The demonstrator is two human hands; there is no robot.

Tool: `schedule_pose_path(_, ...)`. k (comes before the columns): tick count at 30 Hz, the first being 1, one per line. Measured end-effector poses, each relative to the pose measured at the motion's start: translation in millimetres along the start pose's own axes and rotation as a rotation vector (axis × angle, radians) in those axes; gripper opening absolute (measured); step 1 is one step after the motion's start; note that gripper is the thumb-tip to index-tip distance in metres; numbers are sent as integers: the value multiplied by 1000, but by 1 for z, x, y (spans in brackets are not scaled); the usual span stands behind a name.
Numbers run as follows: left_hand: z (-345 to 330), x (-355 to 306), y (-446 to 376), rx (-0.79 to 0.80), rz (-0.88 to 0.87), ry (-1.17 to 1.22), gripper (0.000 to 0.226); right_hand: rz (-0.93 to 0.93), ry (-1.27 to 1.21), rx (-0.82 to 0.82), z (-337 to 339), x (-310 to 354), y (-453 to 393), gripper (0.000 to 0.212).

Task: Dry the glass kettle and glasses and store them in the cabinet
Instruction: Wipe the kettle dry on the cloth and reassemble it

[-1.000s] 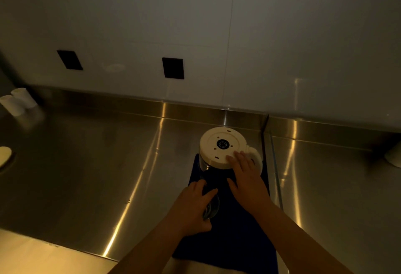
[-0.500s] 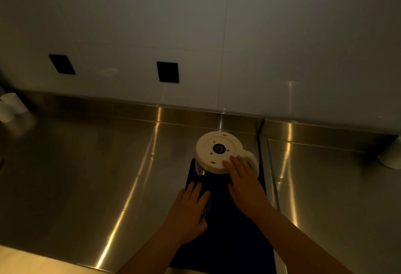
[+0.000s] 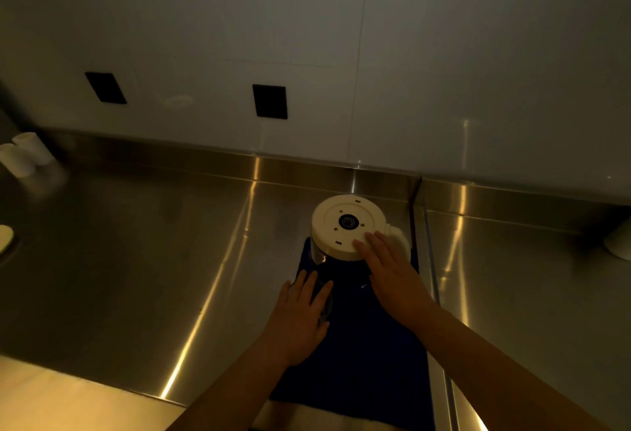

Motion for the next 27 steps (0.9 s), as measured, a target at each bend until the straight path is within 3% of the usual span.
schedule_pose_path(17, -7, -11, -1, 7, 166, 60, 69, 96, 14, 83, 6, -20, 15, 91)
schedule_pose_path(23, -3, -14, 0, 6, 188, 33, 68, 181, 74, 46, 14, -37, 27, 94)
schedule_pose_path(27, -4, -16, 1, 9, 209, 20, 69, 242, 218, 114, 7, -51, 32, 89)
Point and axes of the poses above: each hand's wrist, its own y-axis away from the middle knuckle, its own z-axis out of the back of the hand, x = y × z, the point moved 4 cm from there along -y, towards the middle knuckle, and after that the axes turned 10 degrees about -y, right-handed, at the moved point
